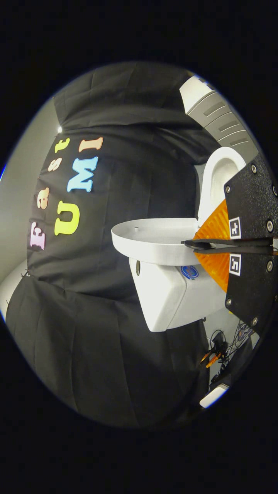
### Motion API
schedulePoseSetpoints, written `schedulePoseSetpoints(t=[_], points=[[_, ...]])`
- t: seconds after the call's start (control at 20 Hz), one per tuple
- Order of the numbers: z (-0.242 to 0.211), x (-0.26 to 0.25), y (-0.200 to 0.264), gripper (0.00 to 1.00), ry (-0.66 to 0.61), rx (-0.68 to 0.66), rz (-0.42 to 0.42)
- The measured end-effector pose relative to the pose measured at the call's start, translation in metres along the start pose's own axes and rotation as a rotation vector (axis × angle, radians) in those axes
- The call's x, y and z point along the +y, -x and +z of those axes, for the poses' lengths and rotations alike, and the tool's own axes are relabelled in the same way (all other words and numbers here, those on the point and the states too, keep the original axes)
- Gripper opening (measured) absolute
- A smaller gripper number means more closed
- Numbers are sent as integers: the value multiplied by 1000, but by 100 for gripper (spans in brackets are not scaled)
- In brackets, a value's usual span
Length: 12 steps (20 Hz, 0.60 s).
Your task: Open the toilet lid.
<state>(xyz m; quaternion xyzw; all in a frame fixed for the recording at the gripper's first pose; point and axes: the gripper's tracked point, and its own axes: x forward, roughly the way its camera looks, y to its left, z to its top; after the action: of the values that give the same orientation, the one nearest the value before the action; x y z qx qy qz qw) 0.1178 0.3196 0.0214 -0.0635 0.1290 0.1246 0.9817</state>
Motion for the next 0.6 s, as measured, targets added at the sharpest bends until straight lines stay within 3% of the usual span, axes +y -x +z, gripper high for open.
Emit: schedulePoseSetpoints(t=[0.6], points=[[6, 1, -2, 2, 70, -20, 11]])
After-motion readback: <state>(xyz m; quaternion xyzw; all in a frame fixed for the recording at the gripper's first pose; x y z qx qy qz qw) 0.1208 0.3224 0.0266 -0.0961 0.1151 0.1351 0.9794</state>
